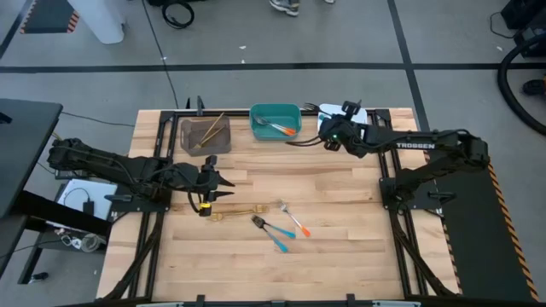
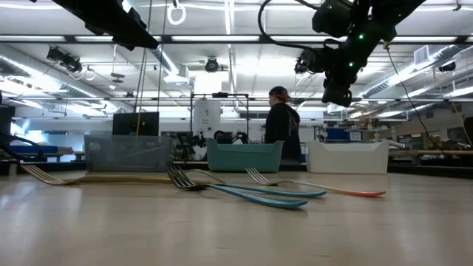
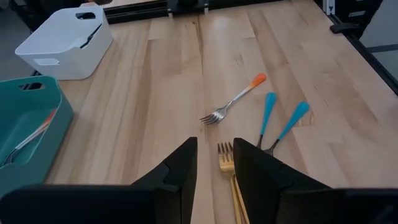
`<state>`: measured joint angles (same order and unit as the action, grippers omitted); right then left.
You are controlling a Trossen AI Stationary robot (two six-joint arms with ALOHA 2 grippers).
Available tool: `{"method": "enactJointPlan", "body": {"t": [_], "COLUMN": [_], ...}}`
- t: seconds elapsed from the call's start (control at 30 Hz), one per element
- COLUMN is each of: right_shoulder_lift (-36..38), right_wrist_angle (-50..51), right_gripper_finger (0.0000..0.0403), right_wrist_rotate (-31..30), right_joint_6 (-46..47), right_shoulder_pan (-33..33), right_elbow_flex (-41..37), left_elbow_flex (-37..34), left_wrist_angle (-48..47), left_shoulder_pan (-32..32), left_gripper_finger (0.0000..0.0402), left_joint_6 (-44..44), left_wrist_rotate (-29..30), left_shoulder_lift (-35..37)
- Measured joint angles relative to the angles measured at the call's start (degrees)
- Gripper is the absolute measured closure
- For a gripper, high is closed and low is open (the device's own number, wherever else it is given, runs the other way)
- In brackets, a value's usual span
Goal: Sort silverware by color (type)
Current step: Put the blue fork into the white bin
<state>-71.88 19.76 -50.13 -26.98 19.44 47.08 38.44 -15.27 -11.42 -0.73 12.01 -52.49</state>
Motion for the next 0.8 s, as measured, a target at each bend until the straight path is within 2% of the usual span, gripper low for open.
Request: {"method": "enactJointPlan", "body": {"t": [0.23, 0.53, 0.8], "right_shoulder_lift": [0.0, 0.0, 0.0], "right_wrist_angle": [-9.4, -18.6, -31.5], "right_gripper_finger": [0.0379, 0.0378, 0.0378], "right_wrist_rotate": [0.1, 1.5, 3.9], "right_joint_6": [-4.8, -5.6, -11.9], "right_shoulder_pan": [1.5, 4.2, 6.4], "right_elbow_flex": [-4.9, -10.9, -17.8], "left_elbow_flex": [0.0, 0.0, 0.0], "left_wrist_angle": [0.0, 0.0, 0.0], "left_shoulder_pan": [0.0, 0.0, 0.0], "left_gripper_finger": [0.029, 0.029, 0.029], "left_joint_6": [-0.1, -1.5, -1.4], "left_wrist_rotate": [0.5, 2.6, 2.6], "left_shoulder_lift": [0.0, 0.0, 0.0]}}
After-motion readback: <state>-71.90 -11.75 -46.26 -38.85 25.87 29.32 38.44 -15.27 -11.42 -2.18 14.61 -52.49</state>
